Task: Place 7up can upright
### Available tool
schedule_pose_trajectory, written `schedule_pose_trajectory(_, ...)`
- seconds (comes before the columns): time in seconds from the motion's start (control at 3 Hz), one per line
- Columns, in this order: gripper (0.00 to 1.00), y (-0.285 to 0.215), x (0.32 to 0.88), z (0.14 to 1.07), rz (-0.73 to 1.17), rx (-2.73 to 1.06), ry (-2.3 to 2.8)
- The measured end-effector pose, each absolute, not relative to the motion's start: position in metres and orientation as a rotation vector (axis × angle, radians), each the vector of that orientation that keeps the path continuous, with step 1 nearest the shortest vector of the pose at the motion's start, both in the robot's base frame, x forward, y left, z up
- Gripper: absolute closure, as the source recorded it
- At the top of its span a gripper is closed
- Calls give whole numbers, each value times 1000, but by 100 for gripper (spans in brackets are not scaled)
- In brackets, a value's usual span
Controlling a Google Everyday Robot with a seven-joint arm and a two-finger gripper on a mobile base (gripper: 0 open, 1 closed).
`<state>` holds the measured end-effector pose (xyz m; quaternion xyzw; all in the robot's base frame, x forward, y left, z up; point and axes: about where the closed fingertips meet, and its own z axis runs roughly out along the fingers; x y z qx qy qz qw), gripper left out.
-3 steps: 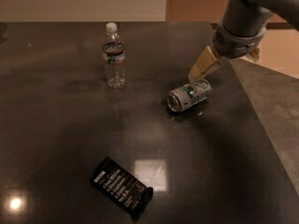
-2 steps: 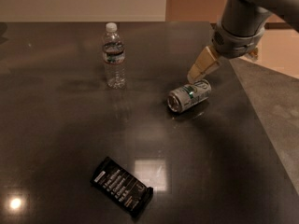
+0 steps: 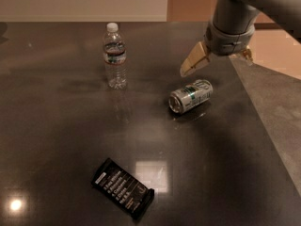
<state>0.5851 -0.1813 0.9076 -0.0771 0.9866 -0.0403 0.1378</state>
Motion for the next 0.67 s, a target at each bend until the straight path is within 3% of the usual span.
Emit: schedule_pose_trajectory(0.67,0,-157,597,897,-58,243,2881)
